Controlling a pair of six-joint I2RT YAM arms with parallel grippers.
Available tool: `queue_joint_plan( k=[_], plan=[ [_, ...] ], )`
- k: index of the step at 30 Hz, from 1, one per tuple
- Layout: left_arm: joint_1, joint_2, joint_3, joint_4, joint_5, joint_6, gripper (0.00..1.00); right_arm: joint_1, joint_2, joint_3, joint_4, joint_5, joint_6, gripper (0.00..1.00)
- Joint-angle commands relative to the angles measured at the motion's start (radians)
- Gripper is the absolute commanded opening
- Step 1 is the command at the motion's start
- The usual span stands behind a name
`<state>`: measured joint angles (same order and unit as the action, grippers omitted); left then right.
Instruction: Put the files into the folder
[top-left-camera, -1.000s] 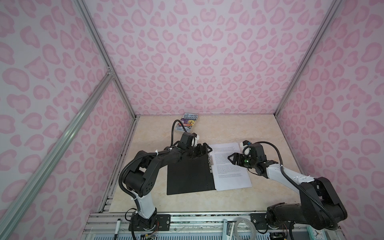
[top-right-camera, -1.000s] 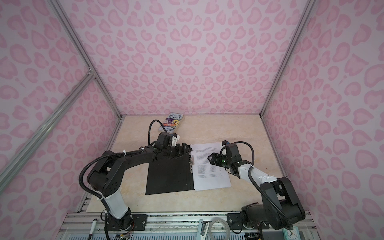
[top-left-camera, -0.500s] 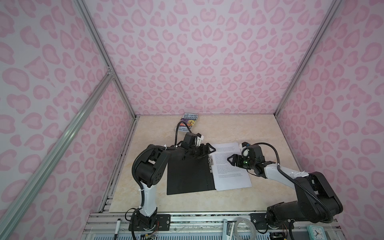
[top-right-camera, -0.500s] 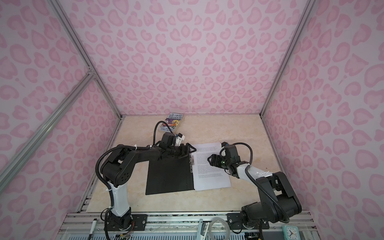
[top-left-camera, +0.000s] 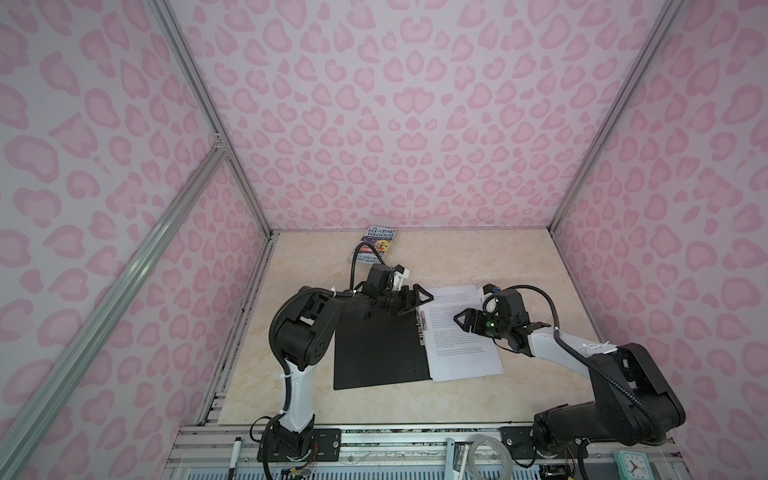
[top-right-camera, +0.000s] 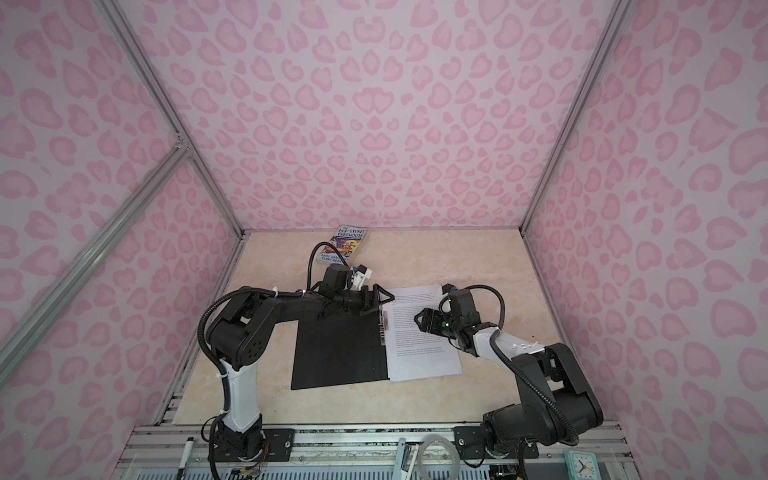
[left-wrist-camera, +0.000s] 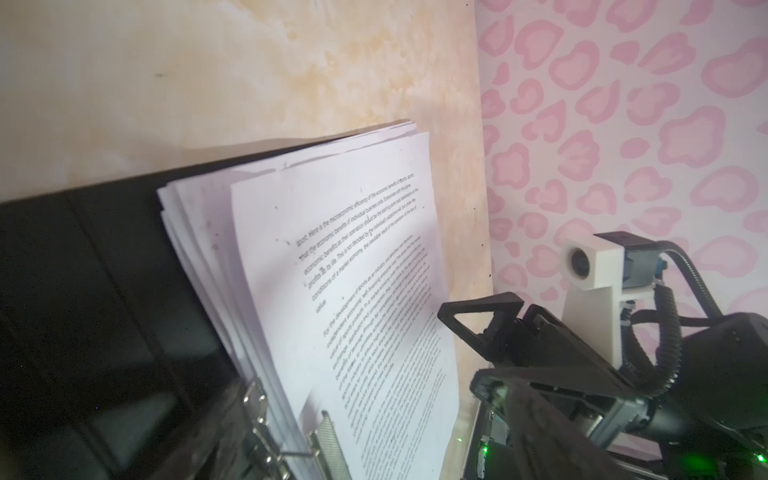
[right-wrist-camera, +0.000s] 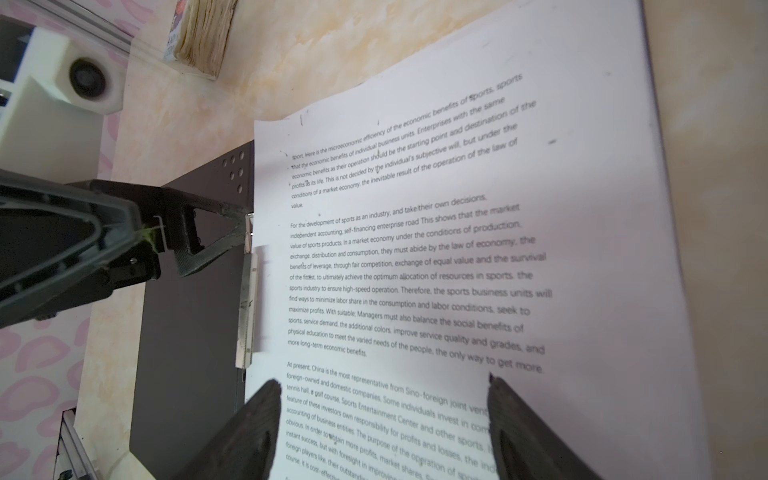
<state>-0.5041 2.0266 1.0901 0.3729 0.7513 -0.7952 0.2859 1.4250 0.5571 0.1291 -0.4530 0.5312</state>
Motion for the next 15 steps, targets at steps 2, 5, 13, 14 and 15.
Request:
queue_joint_plan(
  k=[2, 5, 13, 14, 15],
  plan=[
    [-0.001, -0.012, -0.016, 0.105, 0.051, -0.050, 0.97, 0.001, -0.005, -0.008, 0.015, -0.007, -0.009, 0.78],
    [-0.001, -0.017, -0.027, 0.143, 0.065, -0.076, 0.97, 0.001, -0.005, -0.008, 0.014, -0.009, -0.010, 0.78],
    [-0.007, -0.066, -0.060, 0.172, 0.066, -0.102, 0.97, 0.002, -0.009, -0.008, 0.010, -0.009, -0.014, 0.78],
    [-0.010, -0.073, -0.063, 0.175, 0.066, -0.103, 0.97, 0.002, -0.011, -0.008, 0.009, -0.007, -0.014, 0.78],
    [-0.013, -0.079, -0.066, 0.178, 0.068, -0.104, 0.97, 0.003, -0.010, -0.008, 0.009, -0.007, -0.014, 0.78]
  ],
)
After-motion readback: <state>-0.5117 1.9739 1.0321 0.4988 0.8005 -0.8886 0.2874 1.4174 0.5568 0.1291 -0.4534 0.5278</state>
